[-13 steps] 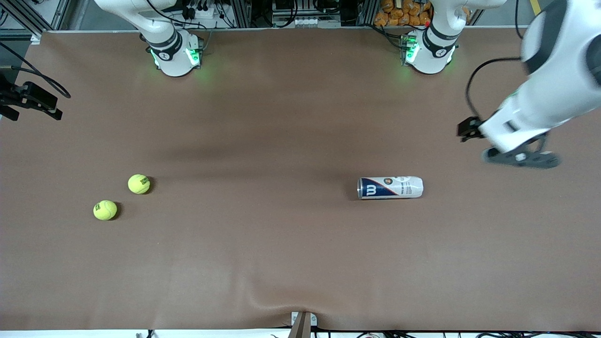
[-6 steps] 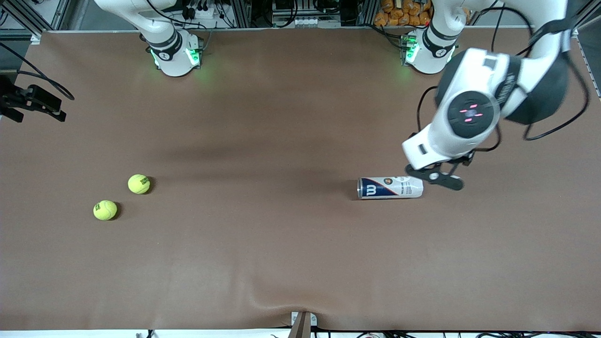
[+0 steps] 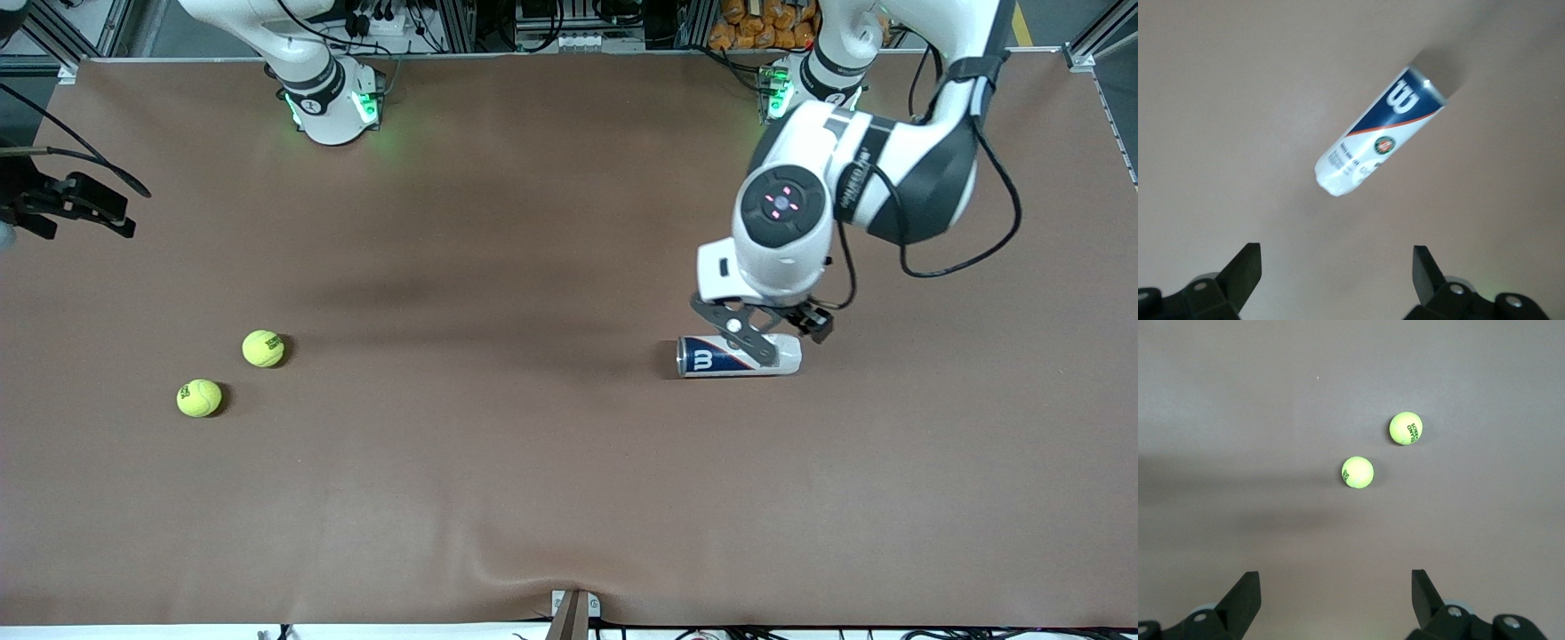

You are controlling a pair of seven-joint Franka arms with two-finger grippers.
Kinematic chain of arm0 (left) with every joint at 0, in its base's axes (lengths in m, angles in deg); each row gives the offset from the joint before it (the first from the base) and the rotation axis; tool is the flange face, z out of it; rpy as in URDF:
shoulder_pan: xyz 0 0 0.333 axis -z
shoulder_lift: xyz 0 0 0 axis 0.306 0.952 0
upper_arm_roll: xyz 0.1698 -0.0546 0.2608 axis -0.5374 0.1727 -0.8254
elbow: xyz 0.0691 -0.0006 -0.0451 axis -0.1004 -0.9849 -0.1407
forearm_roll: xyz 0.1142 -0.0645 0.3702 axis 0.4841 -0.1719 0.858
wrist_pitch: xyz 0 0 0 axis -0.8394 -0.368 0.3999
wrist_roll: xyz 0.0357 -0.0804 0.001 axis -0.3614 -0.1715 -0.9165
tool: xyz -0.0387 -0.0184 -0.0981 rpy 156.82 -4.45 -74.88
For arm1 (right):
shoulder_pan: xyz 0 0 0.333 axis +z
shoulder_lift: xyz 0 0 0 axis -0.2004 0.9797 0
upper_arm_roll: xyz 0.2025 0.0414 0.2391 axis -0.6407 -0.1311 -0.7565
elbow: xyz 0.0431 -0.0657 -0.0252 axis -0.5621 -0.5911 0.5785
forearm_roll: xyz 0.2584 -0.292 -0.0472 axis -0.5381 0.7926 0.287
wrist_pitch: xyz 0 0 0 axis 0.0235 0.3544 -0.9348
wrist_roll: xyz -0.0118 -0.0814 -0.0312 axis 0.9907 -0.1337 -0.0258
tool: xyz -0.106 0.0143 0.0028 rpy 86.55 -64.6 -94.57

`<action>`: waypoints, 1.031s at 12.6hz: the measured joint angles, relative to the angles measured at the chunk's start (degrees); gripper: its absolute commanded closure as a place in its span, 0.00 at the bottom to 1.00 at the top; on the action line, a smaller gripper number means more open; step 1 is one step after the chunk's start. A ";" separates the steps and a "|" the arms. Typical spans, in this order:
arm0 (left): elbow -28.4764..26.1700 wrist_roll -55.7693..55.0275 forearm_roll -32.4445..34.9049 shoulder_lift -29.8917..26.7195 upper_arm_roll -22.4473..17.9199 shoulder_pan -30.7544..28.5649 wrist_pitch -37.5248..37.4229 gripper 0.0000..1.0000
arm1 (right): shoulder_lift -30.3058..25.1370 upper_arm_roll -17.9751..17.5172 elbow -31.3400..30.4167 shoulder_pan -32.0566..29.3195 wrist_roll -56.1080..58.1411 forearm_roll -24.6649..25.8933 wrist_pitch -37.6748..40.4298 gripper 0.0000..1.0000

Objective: Insert tennis ball vertically with right arm
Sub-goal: 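Grasp the white can with the left gripper while the right gripper reaches out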

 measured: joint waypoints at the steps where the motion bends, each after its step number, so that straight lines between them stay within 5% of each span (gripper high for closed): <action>1: 0.00 0.39 0.68 0.87 0.20 0.79 0.31 0.00 | 0.03 0.01 -0.71 -0.01 0.00 0.00 -0.57 0.00; 8: 0.24 0.99 7.25 13.89 0.56 5.27 5.02 0.00 | 0.49 0.15 -7.95 -0.73 -0.01 0.00 -8.23 0.00; 13: 0.51 0.84 12.41 17.22 0.48 7.97 9.68 0.00 | 0.70 0.16 -8.61 -0.74 -0.01 0.00 -9.35 0.00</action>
